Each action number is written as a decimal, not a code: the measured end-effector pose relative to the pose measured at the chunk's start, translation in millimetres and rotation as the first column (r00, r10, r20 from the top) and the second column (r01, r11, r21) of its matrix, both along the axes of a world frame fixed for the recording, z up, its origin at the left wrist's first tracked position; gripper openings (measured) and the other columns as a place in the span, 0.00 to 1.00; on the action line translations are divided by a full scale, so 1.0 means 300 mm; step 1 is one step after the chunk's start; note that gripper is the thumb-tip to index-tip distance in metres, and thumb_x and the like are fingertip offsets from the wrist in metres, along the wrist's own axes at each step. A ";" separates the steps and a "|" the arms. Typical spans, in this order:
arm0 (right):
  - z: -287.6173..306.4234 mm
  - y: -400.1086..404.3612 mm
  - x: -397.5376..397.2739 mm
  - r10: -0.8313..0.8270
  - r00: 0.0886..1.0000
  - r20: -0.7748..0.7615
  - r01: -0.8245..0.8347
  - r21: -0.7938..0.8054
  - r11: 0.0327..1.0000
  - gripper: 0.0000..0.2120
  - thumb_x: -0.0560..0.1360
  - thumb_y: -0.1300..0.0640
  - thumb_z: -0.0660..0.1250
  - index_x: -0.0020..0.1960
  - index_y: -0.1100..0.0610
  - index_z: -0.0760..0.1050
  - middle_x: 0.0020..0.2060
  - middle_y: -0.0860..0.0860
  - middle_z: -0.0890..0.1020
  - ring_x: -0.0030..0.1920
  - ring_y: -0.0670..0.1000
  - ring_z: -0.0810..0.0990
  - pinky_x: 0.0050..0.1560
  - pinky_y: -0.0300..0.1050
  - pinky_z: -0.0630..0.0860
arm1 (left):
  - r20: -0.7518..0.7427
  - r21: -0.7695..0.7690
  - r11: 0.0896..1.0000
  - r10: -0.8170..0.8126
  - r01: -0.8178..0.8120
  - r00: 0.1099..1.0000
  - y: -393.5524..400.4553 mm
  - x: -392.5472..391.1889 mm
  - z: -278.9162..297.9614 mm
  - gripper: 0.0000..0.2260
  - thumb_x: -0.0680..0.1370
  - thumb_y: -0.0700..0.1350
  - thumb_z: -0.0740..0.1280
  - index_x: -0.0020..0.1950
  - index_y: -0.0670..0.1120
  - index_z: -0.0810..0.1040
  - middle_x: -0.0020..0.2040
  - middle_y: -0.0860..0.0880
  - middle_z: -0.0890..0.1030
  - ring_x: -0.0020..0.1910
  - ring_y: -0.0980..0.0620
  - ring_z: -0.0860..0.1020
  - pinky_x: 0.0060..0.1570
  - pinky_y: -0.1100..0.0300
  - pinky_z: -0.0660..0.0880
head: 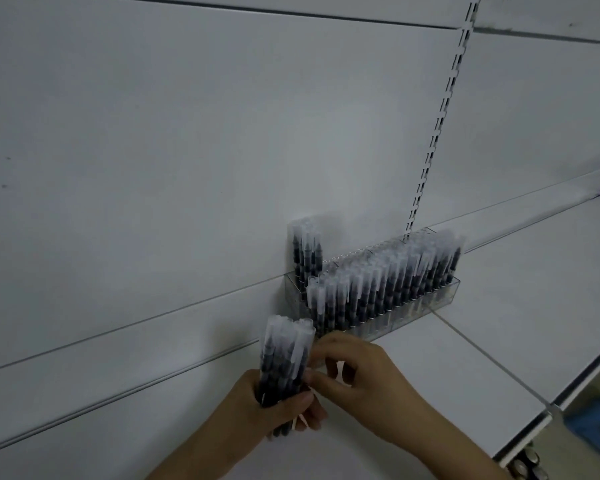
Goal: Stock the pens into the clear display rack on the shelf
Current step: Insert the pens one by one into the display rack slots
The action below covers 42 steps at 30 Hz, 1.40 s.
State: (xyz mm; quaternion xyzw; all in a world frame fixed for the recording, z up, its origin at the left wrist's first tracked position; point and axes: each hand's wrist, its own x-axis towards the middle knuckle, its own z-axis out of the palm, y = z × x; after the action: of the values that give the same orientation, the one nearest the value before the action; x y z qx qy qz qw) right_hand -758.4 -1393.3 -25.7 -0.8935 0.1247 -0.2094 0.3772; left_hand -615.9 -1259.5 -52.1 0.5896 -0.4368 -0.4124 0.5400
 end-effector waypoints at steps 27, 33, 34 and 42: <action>0.287 -0.511 0.183 0.077 0.965 0.252 -0.055 -0.091 0.994 0.05 0.78 0.55 0.69 0.46 0.56 0.78 0.41 0.47 0.85 0.42 0.43 0.83 0.48 0.44 0.81 | -0.108 0.037 0.713 0.699 -0.700 0.707 -0.187 -0.222 -0.011 0.07 0.71 0.49 0.75 0.42 0.45 0.84 0.31 0.39 0.80 0.30 0.44 0.76 0.32 0.55 0.71; 0.279 -0.504 0.212 0.133 0.965 0.226 -0.086 -0.206 0.975 0.05 0.79 0.54 0.68 0.48 0.56 0.79 0.41 0.48 0.85 0.41 0.44 0.84 0.48 0.44 0.81 | -0.045 0.006 0.698 0.715 -0.716 0.697 -0.188 -0.239 -0.011 0.06 0.70 0.50 0.75 0.41 0.48 0.84 0.30 0.41 0.81 0.30 0.46 0.77 0.32 0.56 0.73; 0.281 -0.499 0.217 0.137 0.967 0.214 -0.088 -0.227 0.970 0.06 0.78 0.54 0.68 0.48 0.57 0.79 0.40 0.48 0.85 0.40 0.45 0.83 0.48 0.45 0.81 | -0.040 0.008 0.697 0.717 -0.717 0.696 -0.187 -0.238 -0.014 0.07 0.69 0.51 0.74 0.41 0.48 0.84 0.30 0.42 0.81 0.30 0.46 0.77 0.32 0.57 0.73; 0.289 -0.434 0.237 0.055 0.998 -0.030 -0.062 -0.481 0.874 0.11 0.80 0.50 0.65 0.46 0.58 0.78 0.39 0.52 0.82 0.39 0.51 0.80 0.43 0.50 0.80 | -0.003 0.009 0.727 0.686 -0.686 0.727 -0.179 -0.236 -0.021 0.05 0.71 0.51 0.73 0.40 0.50 0.84 0.31 0.42 0.82 0.30 0.48 0.78 0.33 0.57 0.74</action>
State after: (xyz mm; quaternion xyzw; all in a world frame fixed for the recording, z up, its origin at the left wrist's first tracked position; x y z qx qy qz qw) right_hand -687.3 -1523.4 61.1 -0.9641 0.0443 -0.2156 0.1483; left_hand -686.7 -1313.2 -58.6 0.7098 -0.1851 -0.1870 0.6534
